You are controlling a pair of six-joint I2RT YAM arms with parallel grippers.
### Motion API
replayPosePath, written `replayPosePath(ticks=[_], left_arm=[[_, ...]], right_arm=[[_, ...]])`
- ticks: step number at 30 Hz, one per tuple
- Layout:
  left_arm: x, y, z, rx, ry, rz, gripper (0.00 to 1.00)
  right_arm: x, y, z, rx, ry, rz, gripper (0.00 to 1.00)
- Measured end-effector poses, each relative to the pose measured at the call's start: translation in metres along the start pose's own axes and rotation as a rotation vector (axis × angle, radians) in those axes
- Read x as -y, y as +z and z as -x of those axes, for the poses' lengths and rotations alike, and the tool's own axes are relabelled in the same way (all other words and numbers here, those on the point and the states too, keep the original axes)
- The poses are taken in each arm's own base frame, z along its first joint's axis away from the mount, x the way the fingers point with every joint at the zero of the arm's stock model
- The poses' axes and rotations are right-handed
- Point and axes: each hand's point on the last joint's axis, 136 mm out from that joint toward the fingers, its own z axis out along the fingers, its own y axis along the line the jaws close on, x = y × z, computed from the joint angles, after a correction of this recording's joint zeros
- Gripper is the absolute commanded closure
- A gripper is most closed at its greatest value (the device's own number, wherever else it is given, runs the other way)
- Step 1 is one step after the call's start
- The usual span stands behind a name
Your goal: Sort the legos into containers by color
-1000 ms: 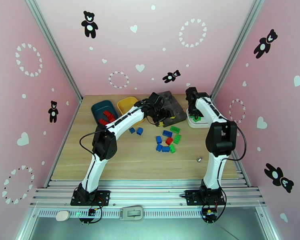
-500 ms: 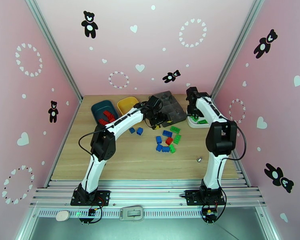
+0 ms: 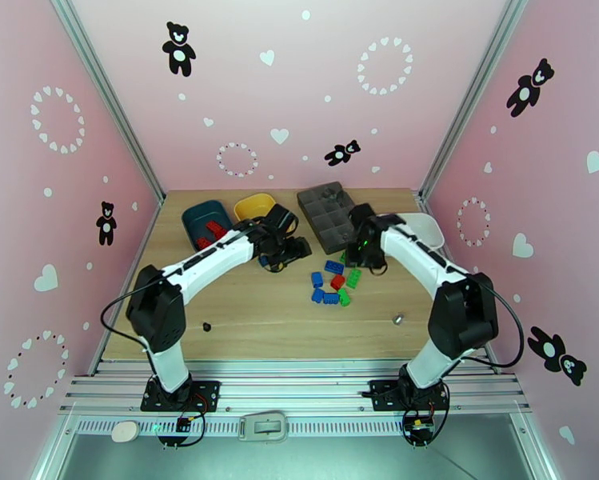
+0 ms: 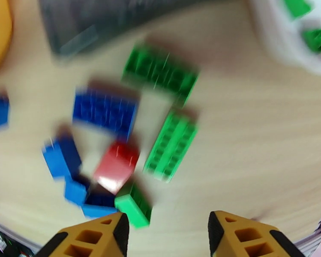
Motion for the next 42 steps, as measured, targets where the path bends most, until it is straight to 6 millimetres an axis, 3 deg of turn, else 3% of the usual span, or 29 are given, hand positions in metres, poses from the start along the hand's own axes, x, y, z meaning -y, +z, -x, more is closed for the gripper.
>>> replayPosePath(ticks=[8,14,21,30,35,38,42], left_arm=[[-0.025,-0.012,-0.006,0.033,-0.037,0.017,0.20],[-0.028,-0.018,-0.004,0.053,-0.048,0.002,0.19],[-0.030,-0.018,-0.005,0.051,-0.048,0.005,0.20],[-0.033,-0.021,-0.002,0.058,-0.056,0.004,0.19],[-0.040,-0.026,-0.001,0.065,-0.069,0.005,0.19],[-0.041,-0.025,0.000,0.064,-0.073,0.005,0.18],[-0.039,-0.019,-0.003,0.036,-0.072,-0.007,0.17]], right_arm=[[-0.014,0.015,-0.071,-0.086,-0.023,0.016,0.43],[-0.017,0.032,-0.098,-0.130,-0.030,-0.002,0.46],[-0.019,0.060,-0.087,-0.158,-0.026,-0.061,0.47],[-0.025,0.080,-0.051,-0.153,-0.034,-0.105,0.50],[-0.027,0.078,-0.040,-0.136,-0.039,-0.099,0.61],[-0.027,0.077,-0.041,-0.140,-0.042,-0.097,0.73],[-0.028,0.070,-0.041,-0.132,-0.038,-0.084,0.79]])
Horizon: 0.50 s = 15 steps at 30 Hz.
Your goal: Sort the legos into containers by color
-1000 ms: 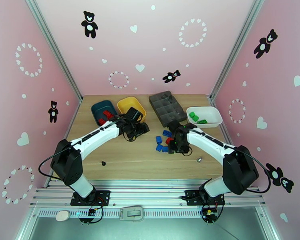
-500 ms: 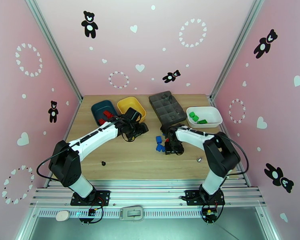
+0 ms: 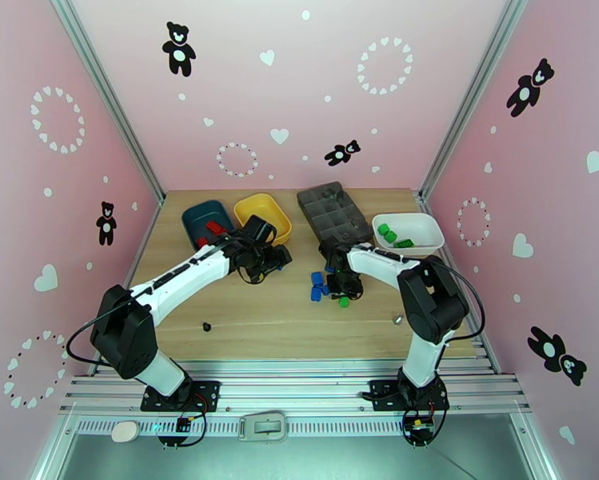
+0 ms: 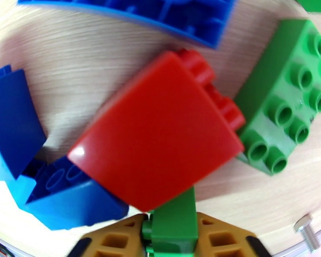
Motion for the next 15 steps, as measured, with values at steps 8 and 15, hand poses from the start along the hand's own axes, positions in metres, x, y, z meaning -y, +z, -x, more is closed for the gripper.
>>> replayPosePath(ticks=[8,15], left_arm=[[0.037,0.033,0.008,-0.068,0.032,-0.038,0.02],[0.139,0.065,0.005,-0.155,0.126,-0.210,0.04]], right_arm=[[0.014,-0.051,0.001,0.099,0.027,0.035,0.80],[0.072,-0.084,0.041,0.212,0.156,-0.046,0.84]])
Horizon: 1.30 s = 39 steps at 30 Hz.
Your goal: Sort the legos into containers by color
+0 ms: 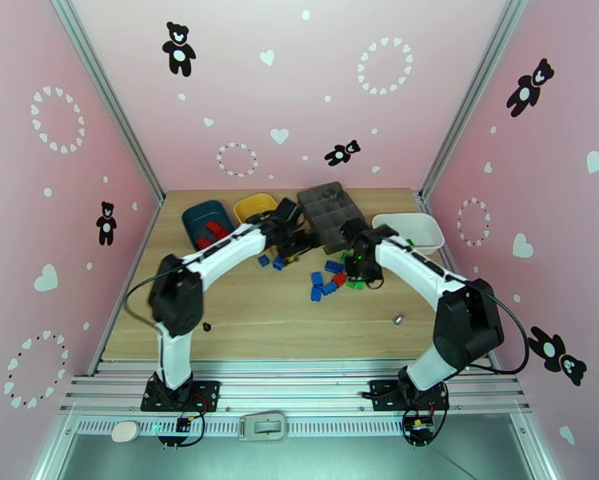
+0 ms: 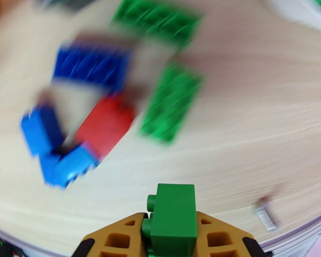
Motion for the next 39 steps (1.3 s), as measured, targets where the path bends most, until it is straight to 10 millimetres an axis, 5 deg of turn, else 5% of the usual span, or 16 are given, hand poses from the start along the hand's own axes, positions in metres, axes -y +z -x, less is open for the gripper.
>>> replayPosePath(ticks=[4,7,16,22,28,39], left_arm=[[0.055,0.036,-0.006,-0.079,0.058,-0.110,0.05],[0.078,0.054,-0.012,-0.121,0.076,-0.150,0.05],[0.068,0.054,-0.008,-0.162,0.028,-0.138,0.05],[0.041,0.062,-0.005,-0.180,-0.017,-0.081,0.05],[0.039,0.061,-0.002,-0.175,-0.021,-0.081,0.05],[0.036,0.034,0.002,-0.099,0.016,-0.031,0.05]], right_arm=[[0.038,-0.012,0.042,0.095,0.058,-0.098,0.84],[0.067,-0.010,0.069,0.126,0.101,-0.179,0.84],[0.119,0.021,0.124,0.119,0.163,-0.297,0.83],[0.120,0.034,0.156,0.135,0.160,-0.293,0.72],[0.111,0.038,0.178,0.151,0.137,-0.259,0.50],[0.092,0.038,0.160,0.106,0.129,-0.146,0.44]])
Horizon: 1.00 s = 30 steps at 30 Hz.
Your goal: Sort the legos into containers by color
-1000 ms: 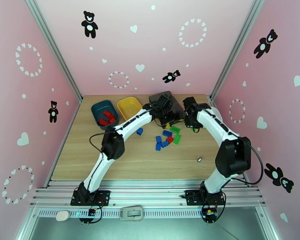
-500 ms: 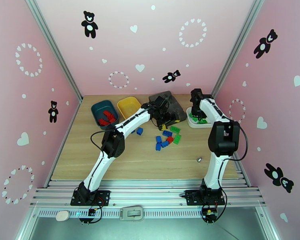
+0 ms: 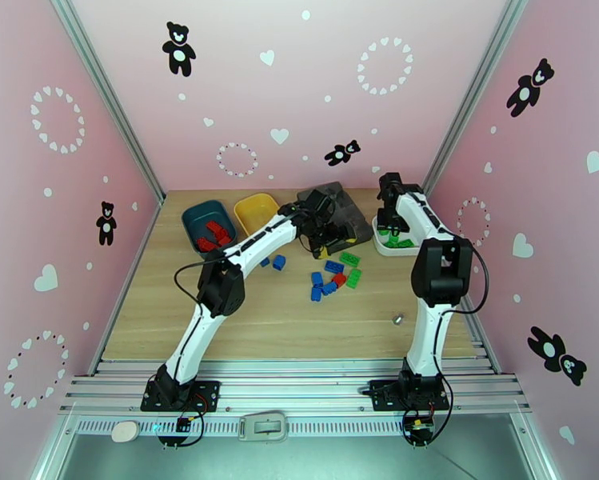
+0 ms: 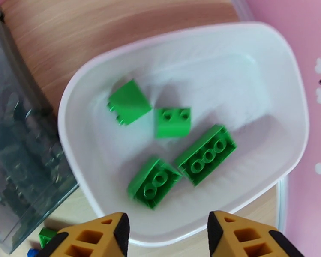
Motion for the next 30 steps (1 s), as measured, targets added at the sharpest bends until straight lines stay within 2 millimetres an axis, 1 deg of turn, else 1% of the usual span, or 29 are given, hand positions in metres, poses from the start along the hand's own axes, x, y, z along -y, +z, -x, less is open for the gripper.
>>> replayPosePath(ticks=[3,5,7,10,12,15,18,20,22,25,30], left_arm=[[-0.004,-0.018,0.002,0.057,0.017,0.044,0.05],[-0.009,-0.030,0.002,0.095,0.024,0.072,0.05],[-0.016,-0.042,0.001,0.129,0.027,0.108,0.05],[-0.030,-0.055,-0.004,0.164,0.028,0.155,0.05],[-0.040,-0.061,-0.008,0.179,0.024,0.184,0.05],[-0.057,-0.066,-0.015,0.189,0.016,0.218,0.05],[-0.075,-0.069,-0.025,0.190,0.005,0.250,0.05],[-0.085,-0.073,-0.031,0.191,0.001,0.268,0.05],[-0.094,-0.077,-0.037,0.192,-0.002,0.283,0.05],[-0.103,-0.086,-0.044,0.205,-0.001,0.293,0.05],[-0.113,-0.099,-0.056,0.217,-0.004,0.293,0.05]], right_arm=[[-0.007,-0.014,-0.018,-0.014,0.012,0.048,0.43],[-0.015,-0.027,-0.032,-0.017,0.019,0.083,0.43],[-0.027,-0.041,-0.047,-0.017,0.028,0.124,0.43],[-0.043,-0.054,-0.074,-0.030,0.040,0.174,0.43],[-0.054,-0.055,-0.093,-0.047,0.047,0.194,0.43],[-0.068,-0.050,-0.125,-0.096,0.059,0.202,0.45],[-0.078,-0.040,-0.147,-0.138,0.083,0.203,0.46],[-0.081,-0.036,-0.154,-0.156,0.106,0.203,0.46],[-0.084,-0.035,-0.155,-0.156,0.132,0.205,0.46],[-0.088,-0.030,-0.154,-0.158,0.161,0.204,0.46],[-0.092,-0.013,-0.158,-0.189,0.179,0.180,0.46]])
